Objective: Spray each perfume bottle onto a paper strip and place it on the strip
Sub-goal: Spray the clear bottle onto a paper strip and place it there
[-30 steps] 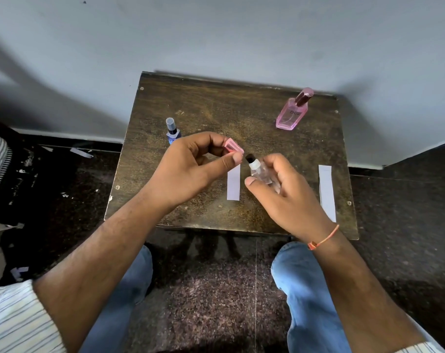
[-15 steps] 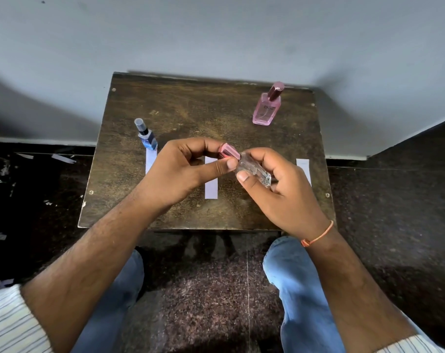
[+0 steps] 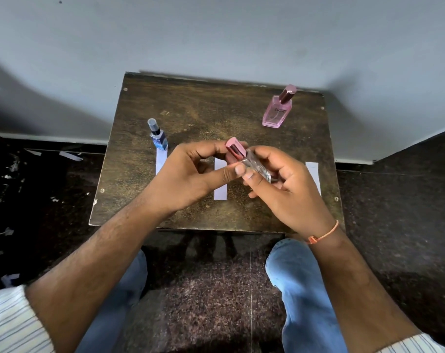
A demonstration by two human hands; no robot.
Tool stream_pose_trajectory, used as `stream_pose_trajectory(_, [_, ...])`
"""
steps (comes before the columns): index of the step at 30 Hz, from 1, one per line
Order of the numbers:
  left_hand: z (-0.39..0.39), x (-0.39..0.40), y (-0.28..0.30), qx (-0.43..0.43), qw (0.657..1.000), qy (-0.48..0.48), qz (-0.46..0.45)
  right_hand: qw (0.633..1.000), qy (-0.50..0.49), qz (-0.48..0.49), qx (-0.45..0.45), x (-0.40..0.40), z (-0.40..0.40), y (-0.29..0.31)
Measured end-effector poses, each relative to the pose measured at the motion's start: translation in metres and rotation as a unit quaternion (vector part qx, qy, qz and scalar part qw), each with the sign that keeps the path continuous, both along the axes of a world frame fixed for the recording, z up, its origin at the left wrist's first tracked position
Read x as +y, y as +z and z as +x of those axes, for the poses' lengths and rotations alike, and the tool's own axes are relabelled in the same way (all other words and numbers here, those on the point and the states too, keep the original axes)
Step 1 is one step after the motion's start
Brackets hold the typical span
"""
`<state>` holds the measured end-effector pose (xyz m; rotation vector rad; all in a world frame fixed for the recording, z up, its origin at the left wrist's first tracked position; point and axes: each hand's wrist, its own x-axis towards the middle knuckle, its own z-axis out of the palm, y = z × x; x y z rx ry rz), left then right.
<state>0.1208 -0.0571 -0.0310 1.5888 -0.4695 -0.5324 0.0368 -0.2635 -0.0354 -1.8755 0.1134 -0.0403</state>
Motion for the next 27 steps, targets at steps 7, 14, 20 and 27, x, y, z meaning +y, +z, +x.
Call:
stream_pose_trajectory(7, [-0.002,0.021,-0.005,-0.159,0.968,-0.007,0.193,0.998,-0.054,-0.014,-0.042,0.006,0.015,0.001])
stream_pose_trajectory(14, [-0.008,0.030,-0.016,-0.330,0.867,-0.054,0.371,0.993,-0.072,-0.069,-0.062,0.014,0.032,0.001])
stream_pose_trajectory(20, [-0.009,0.030,-0.015,-0.331,0.852,-0.072,0.399,0.991,-0.105,-0.083,-0.032,0.020,0.045,-0.004])
stream_pose_trajectory(27, [-0.007,0.030,-0.018,-0.334,0.853,-0.068,0.396,0.991,-0.105,-0.085,-0.016,0.025,0.054,-0.009])
